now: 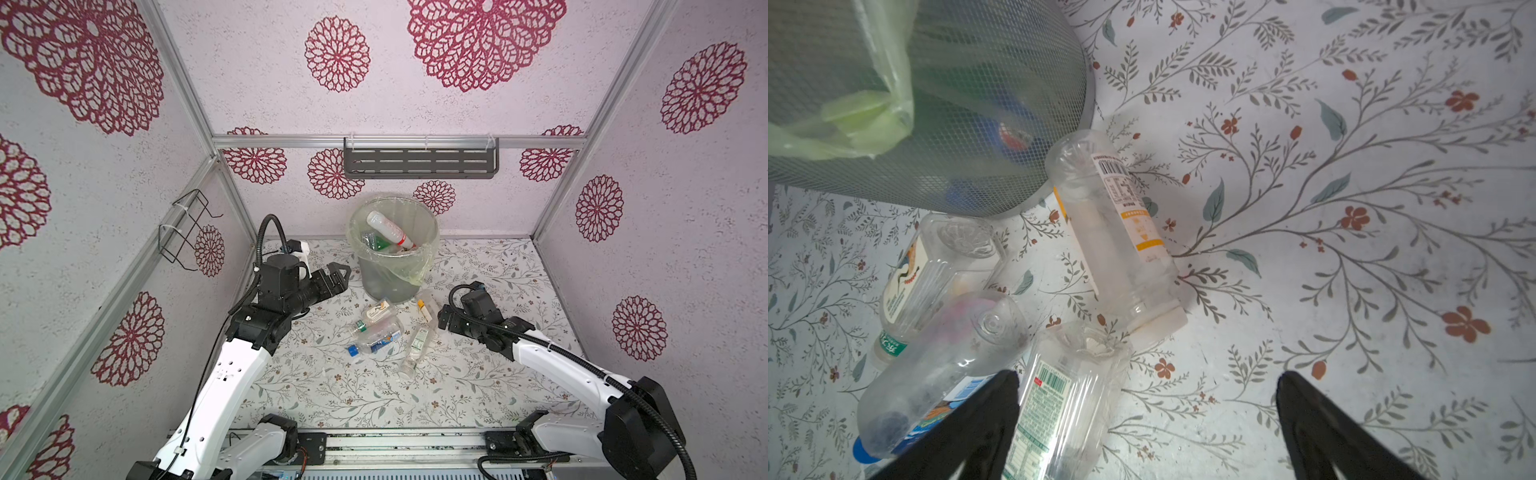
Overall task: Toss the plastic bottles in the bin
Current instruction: 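Withdraw the left gripper from the bin while the right gripper lowers toward the yellow-labelled bottle, then close the right gripper around the yellow-labelled clear bottle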
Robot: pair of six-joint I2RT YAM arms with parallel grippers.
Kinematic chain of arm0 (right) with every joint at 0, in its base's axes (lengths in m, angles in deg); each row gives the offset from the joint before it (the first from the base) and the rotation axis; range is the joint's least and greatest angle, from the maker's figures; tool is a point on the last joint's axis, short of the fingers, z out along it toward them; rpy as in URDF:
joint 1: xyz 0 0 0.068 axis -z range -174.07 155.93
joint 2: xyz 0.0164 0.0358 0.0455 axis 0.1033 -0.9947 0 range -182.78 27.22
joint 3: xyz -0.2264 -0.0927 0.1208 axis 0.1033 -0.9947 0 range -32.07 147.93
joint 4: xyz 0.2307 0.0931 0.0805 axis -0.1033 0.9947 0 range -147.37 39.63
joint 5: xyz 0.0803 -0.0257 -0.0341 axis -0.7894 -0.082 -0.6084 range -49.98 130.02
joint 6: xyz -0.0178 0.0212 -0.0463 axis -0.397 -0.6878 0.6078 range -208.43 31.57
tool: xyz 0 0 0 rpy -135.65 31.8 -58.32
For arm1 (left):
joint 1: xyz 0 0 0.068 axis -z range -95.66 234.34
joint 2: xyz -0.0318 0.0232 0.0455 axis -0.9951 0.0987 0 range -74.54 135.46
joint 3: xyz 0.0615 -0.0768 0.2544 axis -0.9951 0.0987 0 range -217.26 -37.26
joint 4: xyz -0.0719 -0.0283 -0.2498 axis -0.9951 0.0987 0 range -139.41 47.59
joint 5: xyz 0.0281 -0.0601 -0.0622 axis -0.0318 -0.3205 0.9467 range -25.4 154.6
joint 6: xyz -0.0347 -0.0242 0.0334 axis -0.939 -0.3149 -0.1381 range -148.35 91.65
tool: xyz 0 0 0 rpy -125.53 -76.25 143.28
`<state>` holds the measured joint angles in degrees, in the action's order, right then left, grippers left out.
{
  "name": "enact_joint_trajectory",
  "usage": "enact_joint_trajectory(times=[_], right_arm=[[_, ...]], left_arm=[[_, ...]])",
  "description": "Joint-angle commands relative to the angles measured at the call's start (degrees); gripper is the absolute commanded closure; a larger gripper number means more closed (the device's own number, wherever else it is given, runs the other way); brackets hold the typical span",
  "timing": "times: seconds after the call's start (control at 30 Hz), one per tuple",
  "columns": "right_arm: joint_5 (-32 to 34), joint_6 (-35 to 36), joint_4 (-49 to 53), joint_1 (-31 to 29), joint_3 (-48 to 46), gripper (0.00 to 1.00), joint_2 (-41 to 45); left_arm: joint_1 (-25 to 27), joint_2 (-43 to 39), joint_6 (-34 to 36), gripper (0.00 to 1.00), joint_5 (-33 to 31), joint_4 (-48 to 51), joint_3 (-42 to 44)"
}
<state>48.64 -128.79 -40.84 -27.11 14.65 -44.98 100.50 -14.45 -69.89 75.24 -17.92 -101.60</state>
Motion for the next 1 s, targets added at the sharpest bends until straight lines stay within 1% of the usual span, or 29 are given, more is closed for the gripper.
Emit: enact_joint_trajectory(times=[0.0,0.33,0.53,0.77,0.97], right_arm=[[0.48,6.35,0.62,0.17,2.97,0.01,-1.36],[-0.15,15.38,-0.29,0.18,6.08,0.01,-4.92],[-3.89,20.75,0.61,0.15,9.04,0.01,-9.01],[-4.10,24.28,-0.06,0.23,11.23,0.01,-12.84],[-2.02,24.48,-2.76,0.25,11.67,0.01,-15.92]], left_arm=[[-0.39,-1.12,1.25,0.03,-1.35,-1.25,1.30],[-0.35,-3.63,-0.61,0.03,-3.37,-1.25,7.27],[-0.34,-5.17,-3.65,0.03,-4.90,-2.15,11.37],[-0.34,-7.00,-4.95,0.03,-6.60,-1.59,15.32],[-0.34,-7.88,-5.56,0.03,-7.89,-0.51,17.42]])
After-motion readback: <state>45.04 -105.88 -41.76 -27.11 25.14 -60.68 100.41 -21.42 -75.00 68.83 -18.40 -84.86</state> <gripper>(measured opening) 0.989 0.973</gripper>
